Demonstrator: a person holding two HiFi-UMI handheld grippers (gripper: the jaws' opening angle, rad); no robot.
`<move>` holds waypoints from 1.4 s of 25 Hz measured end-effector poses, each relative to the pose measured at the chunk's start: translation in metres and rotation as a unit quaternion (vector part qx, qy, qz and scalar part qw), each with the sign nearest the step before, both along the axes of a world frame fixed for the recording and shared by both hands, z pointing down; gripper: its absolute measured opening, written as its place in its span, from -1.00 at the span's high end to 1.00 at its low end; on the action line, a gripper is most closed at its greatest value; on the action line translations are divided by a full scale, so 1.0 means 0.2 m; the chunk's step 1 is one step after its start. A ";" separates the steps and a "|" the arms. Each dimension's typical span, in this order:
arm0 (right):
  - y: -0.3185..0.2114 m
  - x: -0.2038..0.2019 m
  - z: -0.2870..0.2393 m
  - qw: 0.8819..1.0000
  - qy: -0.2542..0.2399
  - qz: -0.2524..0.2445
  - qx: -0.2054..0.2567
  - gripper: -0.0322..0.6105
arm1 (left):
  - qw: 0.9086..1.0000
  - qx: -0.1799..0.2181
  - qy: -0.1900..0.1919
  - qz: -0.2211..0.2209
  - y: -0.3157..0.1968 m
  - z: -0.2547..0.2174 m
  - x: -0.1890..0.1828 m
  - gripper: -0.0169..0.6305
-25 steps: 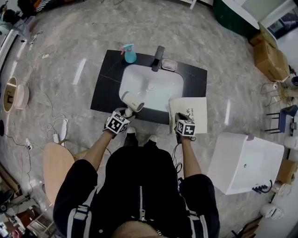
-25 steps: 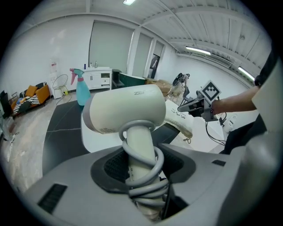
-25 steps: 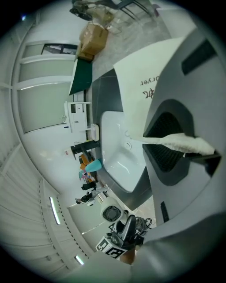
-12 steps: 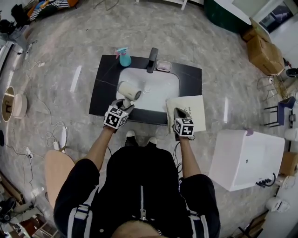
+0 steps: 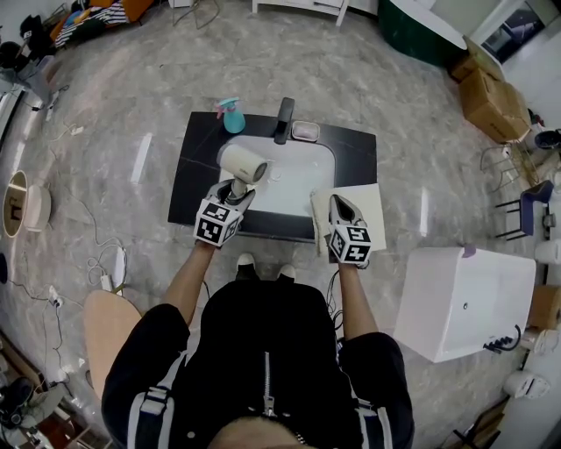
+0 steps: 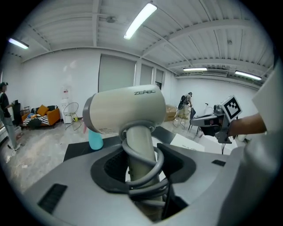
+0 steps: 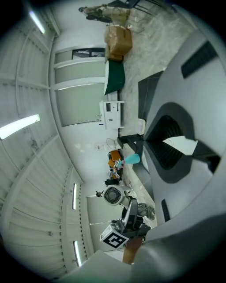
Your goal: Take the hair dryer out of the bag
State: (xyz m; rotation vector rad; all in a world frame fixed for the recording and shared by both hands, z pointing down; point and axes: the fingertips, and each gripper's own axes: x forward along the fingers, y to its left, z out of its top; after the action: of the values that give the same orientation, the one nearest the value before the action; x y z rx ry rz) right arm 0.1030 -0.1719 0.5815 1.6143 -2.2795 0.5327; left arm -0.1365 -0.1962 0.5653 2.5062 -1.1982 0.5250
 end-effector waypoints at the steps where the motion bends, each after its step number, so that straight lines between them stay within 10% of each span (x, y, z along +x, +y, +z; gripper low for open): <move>1: -0.01 0.00 -0.05 1.000 -0.004 0.002 0.013 0.87 | 1.000 0.010 0.007 -0.001 -0.01 -0.04 0.00 0.27; 20: -0.06 -0.12 -0.61 0.989 0.001 -0.016 0.147 0.87 | 0.985 0.158 0.071 -0.003 -0.08 -0.63 0.01 0.27; 35: -0.03 -0.10 -0.62 0.989 0.002 -0.009 0.149 0.88 | 0.987 0.145 0.072 0.002 -0.05 -0.59 0.04 0.27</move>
State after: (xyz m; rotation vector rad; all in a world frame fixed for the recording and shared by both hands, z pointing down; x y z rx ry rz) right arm 0.0835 -0.1775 0.4582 1.7201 -2.4625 0.1883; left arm -0.1289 -0.2065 0.4463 2.7317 -1.2937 0.1755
